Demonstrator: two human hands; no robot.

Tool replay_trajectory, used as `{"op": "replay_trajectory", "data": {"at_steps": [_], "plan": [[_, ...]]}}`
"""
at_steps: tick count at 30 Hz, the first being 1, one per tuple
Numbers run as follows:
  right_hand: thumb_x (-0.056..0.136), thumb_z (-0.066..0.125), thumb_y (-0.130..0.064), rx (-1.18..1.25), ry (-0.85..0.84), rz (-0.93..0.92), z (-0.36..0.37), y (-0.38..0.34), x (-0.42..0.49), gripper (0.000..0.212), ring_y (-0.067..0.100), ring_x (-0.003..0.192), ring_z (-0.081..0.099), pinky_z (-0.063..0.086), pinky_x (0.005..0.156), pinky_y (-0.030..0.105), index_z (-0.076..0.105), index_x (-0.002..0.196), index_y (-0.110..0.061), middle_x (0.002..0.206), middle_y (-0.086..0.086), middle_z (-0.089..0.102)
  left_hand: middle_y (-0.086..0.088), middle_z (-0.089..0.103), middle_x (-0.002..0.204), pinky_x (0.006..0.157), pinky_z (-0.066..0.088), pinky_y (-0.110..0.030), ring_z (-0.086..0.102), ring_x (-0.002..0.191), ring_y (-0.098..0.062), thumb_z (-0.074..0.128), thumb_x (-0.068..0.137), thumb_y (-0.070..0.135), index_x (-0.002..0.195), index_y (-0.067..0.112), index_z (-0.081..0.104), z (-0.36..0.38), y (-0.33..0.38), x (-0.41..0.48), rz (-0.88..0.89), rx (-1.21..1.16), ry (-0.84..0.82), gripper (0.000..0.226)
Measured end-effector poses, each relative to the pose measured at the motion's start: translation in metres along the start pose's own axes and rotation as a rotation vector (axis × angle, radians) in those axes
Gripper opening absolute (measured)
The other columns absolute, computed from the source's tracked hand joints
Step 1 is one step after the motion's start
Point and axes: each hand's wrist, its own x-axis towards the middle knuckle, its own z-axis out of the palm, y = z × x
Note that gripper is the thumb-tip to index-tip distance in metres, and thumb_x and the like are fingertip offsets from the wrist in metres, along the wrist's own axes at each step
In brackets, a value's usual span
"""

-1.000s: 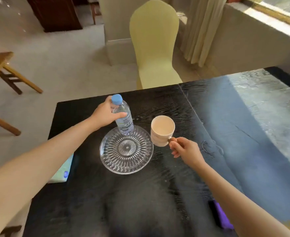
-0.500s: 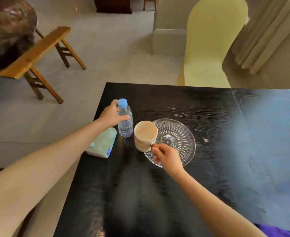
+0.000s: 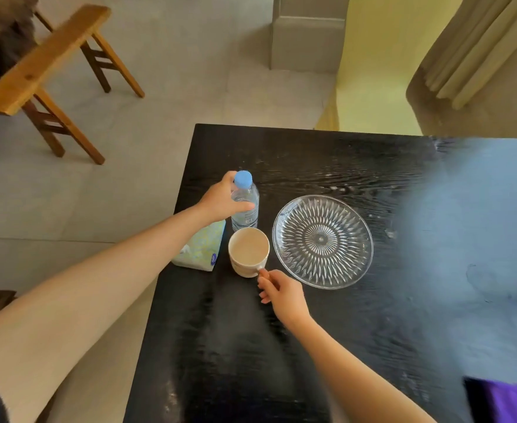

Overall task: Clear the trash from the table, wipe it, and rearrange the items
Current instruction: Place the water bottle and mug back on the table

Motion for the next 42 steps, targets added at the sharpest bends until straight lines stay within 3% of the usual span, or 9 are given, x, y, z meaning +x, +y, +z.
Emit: {"op": "replay_trajectory", "data": {"at_steps": [4,11,16,21,25,30,36,39,42], "plan": [[0.094,0.052,-0.019,-0.085,-0.061,-0.012,-0.005,-0.001,0.006,0.015,0.010,0.061,0.056,0.053,0.062,0.020,0.058,0.081,-0.019,0.074,-0.003,0.060,-0.006,0.043,0.141,0.099,0.042,-0.035,0.043,0.131,-0.023,0.071,0.081,0.025,0.140,0.019,0.026,-0.001,-0.007,0.003,0.021,-0.010,-0.036,0.074],[0.095,0.049,-0.021,-0.292,-0.130,-0.068,-0.027,-0.015,0.028,0.015,0.013,0.069,0.057,0.054,0.067,0.028,0.061,0.103,-0.016,0.088,-0.013,0.060,-0.007,0.044,0.143,0.101,0.041,-0.039,0.042,0.132,-0.023,0.069,0.082,0.027,0.139,0.019,0.027,0.001,-0.014,0.003,0.052,-0.030,-0.040,0.071],[0.095,0.049,-0.018,-0.485,-0.188,-0.160,-0.040,-0.032,0.043,0.015,0.017,0.072,0.057,0.053,0.075,0.038,0.062,0.099,-0.013,0.086,-0.006,0.060,-0.007,0.043,0.144,0.101,0.039,-0.038,0.039,0.135,-0.022,0.068,0.083,0.026,0.140,0.018,0.026,0.002,-0.014,0.003,0.076,-0.019,-0.030,0.071],[0.094,0.047,-0.011,-0.598,-0.139,-0.131,-0.036,-0.036,0.052,0.017,0.017,0.093,0.062,0.048,0.081,0.031,0.058,0.103,-0.002,0.106,-0.001,0.067,-0.007,0.039,0.147,0.103,0.040,-0.041,0.040,0.134,-0.025,0.068,0.083,0.030,0.145,0.018,0.020,0.003,-0.016,0.003,0.071,-0.016,-0.048,0.079],[0.090,0.044,-0.006,-0.668,-0.087,-0.046,-0.033,-0.032,0.046,0.013,0.020,0.109,0.060,0.049,0.085,0.036,0.049,0.101,-0.010,0.121,-0.004,0.064,-0.008,0.030,0.154,0.110,0.036,-0.046,0.034,0.139,-0.027,0.065,0.084,0.038,0.148,0.020,0.015,-0.001,-0.024,-0.003,0.009,-0.045,-0.061,0.084],[0.088,0.048,-0.016,-0.843,-0.017,0.076,-0.045,-0.021,0.016,0.037,0.032,0.115,0.052,0.044,0.092,0.040,0.048,0.124,-0.008,0.124,0.012,0.055,-0.013,0.038,0.147,0.111,0.032,-0.041,0.034,0.137,-0.030,0.054,0.091,0.023,0.143,0.010,0.031,-0.004,-0.082,-0.035,-0.111,0.138,0.378,0.058],[0.090,0.053,-0.023,-0.833,0.042,0.119,-0.060,0.008,-0.012,0.037,0.031,0.118,0.050,0.044,0.095,0.040,0.050,0.123,-0.006,0.125,0.014,0.055,-0.019,0.036,0.141,0.104,0.038,-0.043,0.037,0.129,-0.038,0.071,0.072,0.046,0.145,0.016,0.019,0.030,-0.133,-0.052,-0.386,0.269,0.099,0.094],[0.091,0.053,-0.025,-0.819,0.064,0.149,-0.063,0.022,-0.021,0.039,0.030,0.119,0.050,0.044,0.095,0.040,0.049,0.126,-0.008,0.128,0.013,0.054,-0.015,0.018,0.152,0.106,0.033,-0.043,0.025,0.135,-0.038,0.073,0.072,0.042,0.145,0.020,0.016,0.045,-0.137,-0.054,-0.420,0.335,0.099,0.095],[0.092,0.052,-0.026,-0.796,0.050,0.168,-0.061,0.032,-0.028,0.043,0.029,0.124,0.048,0.043,0.099,0.039,0.047,0.131,-0.008,0.134,0.012,0.051,-0.014,0.018,0.152,0.103,0.034,-0.043,0.026,0.132,-0.038,0.073,0.074,0.040,0.143,0.018,0.021,0.051,-0.136,-0.056,-0.455,0.361,0.162,0.089]]}}
